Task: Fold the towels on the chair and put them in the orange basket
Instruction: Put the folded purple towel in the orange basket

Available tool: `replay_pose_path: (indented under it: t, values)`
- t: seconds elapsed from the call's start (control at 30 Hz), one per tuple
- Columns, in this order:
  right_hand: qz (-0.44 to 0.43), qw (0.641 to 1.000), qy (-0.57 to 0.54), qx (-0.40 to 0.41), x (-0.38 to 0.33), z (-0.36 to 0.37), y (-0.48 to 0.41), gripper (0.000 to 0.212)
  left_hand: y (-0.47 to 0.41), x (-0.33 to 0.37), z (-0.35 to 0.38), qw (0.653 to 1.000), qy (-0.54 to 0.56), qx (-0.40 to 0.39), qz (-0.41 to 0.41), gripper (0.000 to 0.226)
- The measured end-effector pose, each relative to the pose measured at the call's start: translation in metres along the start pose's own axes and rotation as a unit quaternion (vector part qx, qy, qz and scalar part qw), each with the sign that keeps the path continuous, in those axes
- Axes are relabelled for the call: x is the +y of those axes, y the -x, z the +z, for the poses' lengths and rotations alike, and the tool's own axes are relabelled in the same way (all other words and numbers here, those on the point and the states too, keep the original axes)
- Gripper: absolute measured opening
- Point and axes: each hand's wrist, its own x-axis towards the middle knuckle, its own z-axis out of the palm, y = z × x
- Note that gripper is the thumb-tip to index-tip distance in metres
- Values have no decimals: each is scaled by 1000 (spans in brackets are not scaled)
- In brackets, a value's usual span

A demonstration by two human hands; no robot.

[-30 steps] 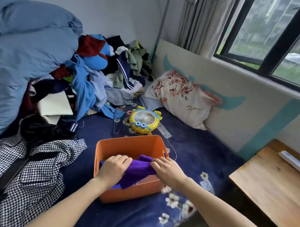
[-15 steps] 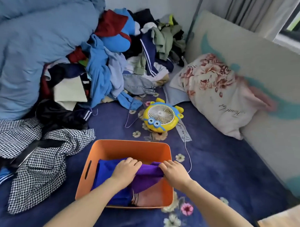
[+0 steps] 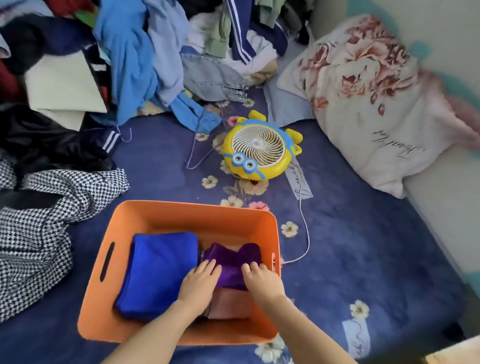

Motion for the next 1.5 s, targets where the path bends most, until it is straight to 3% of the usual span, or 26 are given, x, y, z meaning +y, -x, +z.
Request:
replay_pose_path:
  t: [0.13, 0.23, 0.37, 0.47, 0.53, 0.57, 0.63, 0.67, 0.7, 0.77, 1.13, 1.5]
  values:
    - [15, 999, 3, -35, -4, -5, -3, 55, -2, -2, -5, 1000, -7, -7, 1, 61]
    - [28, 999, 21, -16, 0, -26, -14, 53, -7, -8, -22, 997, -6, 79, 8, 69]
    - [56, 997, 11, 43, 1, -54, -25, 38, -17, -6, -42, 978, 10, 208, 3, 53]
    - [38, 995, 13, 88, -3, -44, -23, 8, -11, -5, -28, 962, 13, 274, 9, 37]
    - [15, 997, 54, 48, -9, -29, -11, 11, 0, -4, -10, 983, -2, 183, 10, 43]
    - [12, 998, 68, -1, -12, -22, -4, 9, 8, -5, 1, 996, -25, 88, 5, 54]
    - [-20, 974, 51, -220, -19, -13, 12, 20, 19, -3, 19, 989, -63, -132, 25, 50]
    - [-35, 949, 29, -311, -21, -6, 19, 28, 22, -2, 26, 977, -74, -198, 27, 40]
    - [-32, 919, 8, -392, -23, -4, 24, 32, 24, -1, 27, 970, -68, -230, 27, 32]
    - [-21, 904, -13, -427, -25, -7, 27, 33, 28, -1, 22, 974, -30, -226, 19, 25]
    - [-13, 963, 53, -263, -17, -69, 24, 32, 60, -18, -45, 997, -17, -70, -14, 26]
    - [-35, 995, 64, -68, -66, -175, 16, 41, 136, -87, -131, 989, -53, 116, -74, 28]
